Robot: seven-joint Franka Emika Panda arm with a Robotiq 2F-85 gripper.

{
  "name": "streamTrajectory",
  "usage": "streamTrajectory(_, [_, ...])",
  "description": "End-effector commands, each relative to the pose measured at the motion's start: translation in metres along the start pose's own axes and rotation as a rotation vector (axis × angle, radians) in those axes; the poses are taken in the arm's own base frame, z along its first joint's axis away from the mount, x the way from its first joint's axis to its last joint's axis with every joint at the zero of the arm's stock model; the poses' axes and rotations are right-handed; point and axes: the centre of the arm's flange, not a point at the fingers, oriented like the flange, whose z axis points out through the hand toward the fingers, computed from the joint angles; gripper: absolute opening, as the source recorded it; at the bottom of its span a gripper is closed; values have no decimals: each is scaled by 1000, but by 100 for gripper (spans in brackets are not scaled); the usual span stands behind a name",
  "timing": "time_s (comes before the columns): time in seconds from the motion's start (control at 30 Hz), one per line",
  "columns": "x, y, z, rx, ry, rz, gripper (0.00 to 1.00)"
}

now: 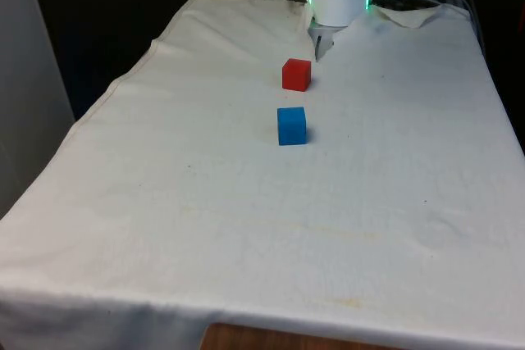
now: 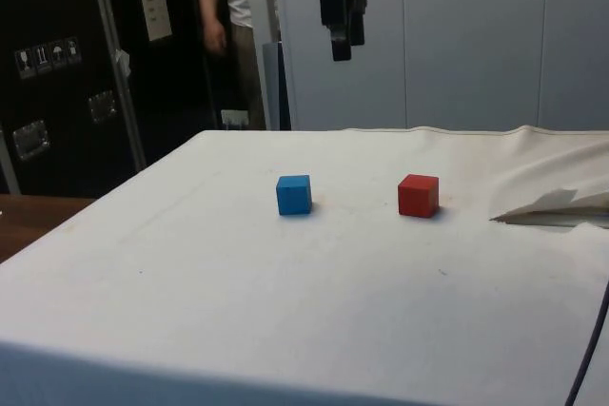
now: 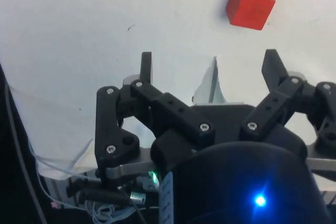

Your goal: Stack the two cubes.

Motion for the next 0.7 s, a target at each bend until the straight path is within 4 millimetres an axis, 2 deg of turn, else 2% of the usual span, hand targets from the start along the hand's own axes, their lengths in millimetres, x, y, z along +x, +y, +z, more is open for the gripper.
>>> streamTrajectory(0.0, [-4, 2, -1, -2, 10, 4, 100])
streamTrajectory(0.67, [-25, 18, 28, -1, -15, 68, 100])
